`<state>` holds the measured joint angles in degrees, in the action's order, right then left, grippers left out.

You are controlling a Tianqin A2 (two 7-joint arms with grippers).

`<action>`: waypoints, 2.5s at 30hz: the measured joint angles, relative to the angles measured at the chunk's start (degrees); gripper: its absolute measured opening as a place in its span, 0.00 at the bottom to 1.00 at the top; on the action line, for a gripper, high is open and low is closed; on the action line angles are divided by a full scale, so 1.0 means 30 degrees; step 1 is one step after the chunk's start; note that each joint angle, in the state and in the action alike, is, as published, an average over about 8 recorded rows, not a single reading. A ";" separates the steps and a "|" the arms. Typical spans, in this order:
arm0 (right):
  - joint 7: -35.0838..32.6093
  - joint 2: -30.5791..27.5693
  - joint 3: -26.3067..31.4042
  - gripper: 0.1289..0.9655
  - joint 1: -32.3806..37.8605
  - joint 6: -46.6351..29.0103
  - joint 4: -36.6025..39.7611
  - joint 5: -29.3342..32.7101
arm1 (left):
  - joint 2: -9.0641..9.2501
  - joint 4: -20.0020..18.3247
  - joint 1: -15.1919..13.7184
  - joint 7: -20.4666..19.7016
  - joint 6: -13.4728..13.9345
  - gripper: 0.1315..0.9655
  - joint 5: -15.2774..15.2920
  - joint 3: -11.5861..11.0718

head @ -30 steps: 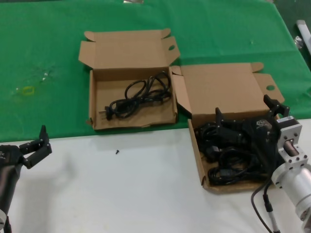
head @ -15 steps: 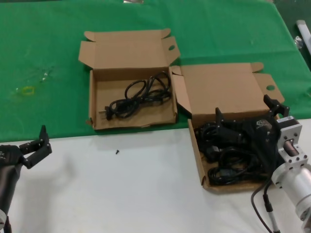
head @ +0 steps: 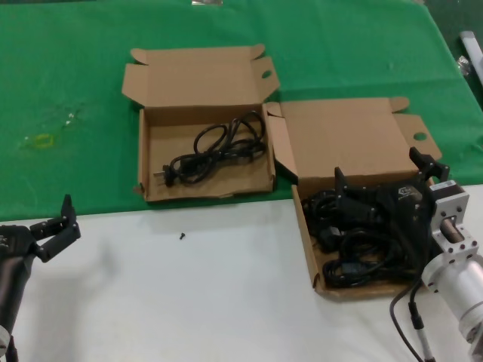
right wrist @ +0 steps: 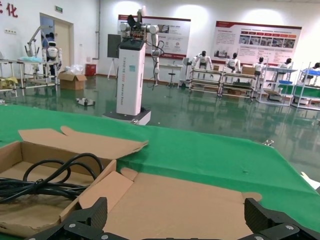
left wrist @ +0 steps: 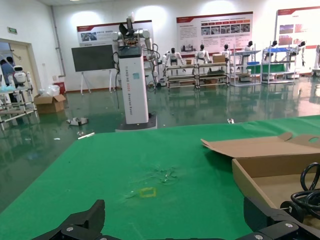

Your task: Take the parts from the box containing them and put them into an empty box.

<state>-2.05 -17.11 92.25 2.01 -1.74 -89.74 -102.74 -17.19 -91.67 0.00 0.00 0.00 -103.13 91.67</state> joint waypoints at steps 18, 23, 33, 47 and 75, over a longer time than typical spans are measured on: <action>0.0000 0.0000 0.0000 1.00 0.0000 0.0000 0.0000 0.0000 | 0.0000 0.0000 0.0000 0.0000 0.0000 1.00 0.0000 0.0000; 0.0000 0.0000 0.0000 1.00 0.0000 0.0000 0.0000 0.0000 | 0.0000 0.0000 0.0000 0.0000 0.0000 1.00 0.0000 0.0000; 0.0000 0.0000 0.0000 1.00 0.0000 0.0000 0.0000 0.0000 | 0.0000 0.0000 0.0000 0.0000 0.0000 1.00 0.0000 0.0000; 0.0000 0.0000 0.0000 1.00 0.0000 0.0000 0.0000 0.0000 | 0.0000 0.0000 0.0000 0.0000 0.0000 1.00 0.0000 0.0000; 0.0000 0.0000 0.0000 1.00 0.0000 0.0000 0.0000 0.0000 | 0.0000 0.0000 0.0000 0.0000 0.0000 1.00 0.0000 0.0000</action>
<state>-2.06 -17.11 92.25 2.01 -1.74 -89.74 -102.74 -17.19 -91.67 0.00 0.00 0.00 -103.13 91.67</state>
